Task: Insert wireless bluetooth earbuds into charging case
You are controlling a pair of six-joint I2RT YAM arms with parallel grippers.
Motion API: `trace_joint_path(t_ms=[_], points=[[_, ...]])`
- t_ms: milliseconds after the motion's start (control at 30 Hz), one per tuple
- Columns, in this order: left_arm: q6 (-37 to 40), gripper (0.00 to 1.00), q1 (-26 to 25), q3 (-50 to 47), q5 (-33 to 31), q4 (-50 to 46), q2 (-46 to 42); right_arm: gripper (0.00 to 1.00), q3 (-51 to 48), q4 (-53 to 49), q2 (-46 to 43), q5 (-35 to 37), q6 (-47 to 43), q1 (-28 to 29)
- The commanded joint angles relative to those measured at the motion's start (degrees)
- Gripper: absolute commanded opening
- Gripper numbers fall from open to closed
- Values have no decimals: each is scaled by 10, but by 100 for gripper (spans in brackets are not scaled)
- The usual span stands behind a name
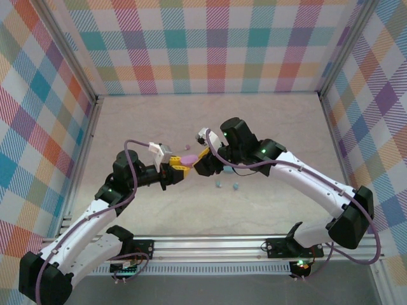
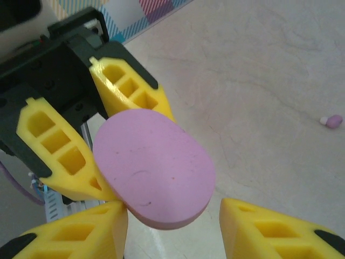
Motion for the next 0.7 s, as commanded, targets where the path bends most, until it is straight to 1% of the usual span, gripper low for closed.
trace_joint_path(t_ms=[0,167,367,500,667], points=[[-5,0,1,16,45,17,-9,49,32,12,6,34,-14,-2],[-7,0,1,13,55,21,-10,50,48,-1,16,43,-15,-2],[-8,0,1,9,63,33,-20,50,80,-33,54,43,-5,-2],[-6,0,1,6,57,23,-25,50,98,-48,64,38,6,-2],[-6,0,1,3,33,9,-24,51,115,-54,56,16,21,-2]])
